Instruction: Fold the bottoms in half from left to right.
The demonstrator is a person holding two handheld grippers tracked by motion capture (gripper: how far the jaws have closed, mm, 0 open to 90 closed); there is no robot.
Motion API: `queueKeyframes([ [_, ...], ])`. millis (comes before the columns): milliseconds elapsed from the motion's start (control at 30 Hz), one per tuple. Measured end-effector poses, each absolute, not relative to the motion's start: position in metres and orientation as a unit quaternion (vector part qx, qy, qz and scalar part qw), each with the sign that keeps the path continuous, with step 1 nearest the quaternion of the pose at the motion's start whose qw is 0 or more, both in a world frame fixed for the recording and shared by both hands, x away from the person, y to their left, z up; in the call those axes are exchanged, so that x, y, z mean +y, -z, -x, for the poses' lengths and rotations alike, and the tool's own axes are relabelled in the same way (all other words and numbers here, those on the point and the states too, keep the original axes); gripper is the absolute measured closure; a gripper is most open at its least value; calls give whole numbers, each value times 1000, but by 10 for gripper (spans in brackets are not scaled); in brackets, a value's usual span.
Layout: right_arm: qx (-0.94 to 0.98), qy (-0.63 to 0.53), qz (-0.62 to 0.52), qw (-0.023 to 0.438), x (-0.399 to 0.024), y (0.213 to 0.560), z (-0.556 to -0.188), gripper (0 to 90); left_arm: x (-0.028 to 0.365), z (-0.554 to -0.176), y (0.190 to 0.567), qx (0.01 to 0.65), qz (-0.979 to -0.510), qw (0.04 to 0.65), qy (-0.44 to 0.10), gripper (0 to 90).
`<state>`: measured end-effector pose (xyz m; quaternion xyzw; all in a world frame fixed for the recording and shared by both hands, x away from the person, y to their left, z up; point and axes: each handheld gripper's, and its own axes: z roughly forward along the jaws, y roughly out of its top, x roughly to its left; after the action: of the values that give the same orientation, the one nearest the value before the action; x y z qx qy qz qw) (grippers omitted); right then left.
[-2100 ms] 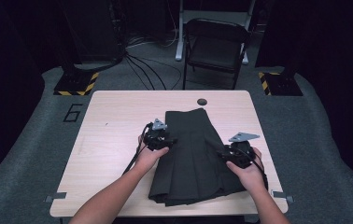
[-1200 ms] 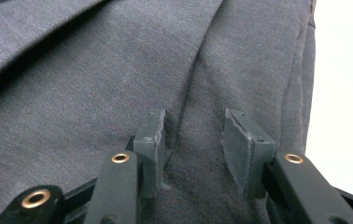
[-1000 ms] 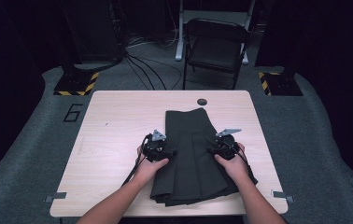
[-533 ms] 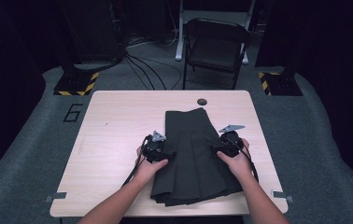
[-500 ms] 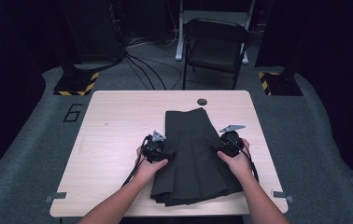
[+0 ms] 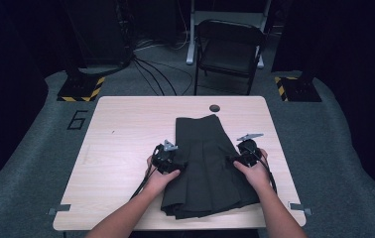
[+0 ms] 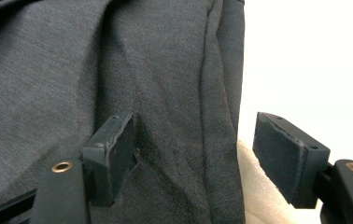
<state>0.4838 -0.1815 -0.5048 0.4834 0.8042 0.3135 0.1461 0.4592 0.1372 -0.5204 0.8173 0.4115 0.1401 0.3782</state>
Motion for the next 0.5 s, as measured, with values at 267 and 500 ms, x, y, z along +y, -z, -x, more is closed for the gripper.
queueKeyframes([
  [267,801,-314,-491,140,-182,507,-484,278,146,-460,515,421,-814,372,-148,249],
  [500,797,-319,-495,135,-183,509,-484,271,146,-461,521,434,-809,375,-129,196],
])
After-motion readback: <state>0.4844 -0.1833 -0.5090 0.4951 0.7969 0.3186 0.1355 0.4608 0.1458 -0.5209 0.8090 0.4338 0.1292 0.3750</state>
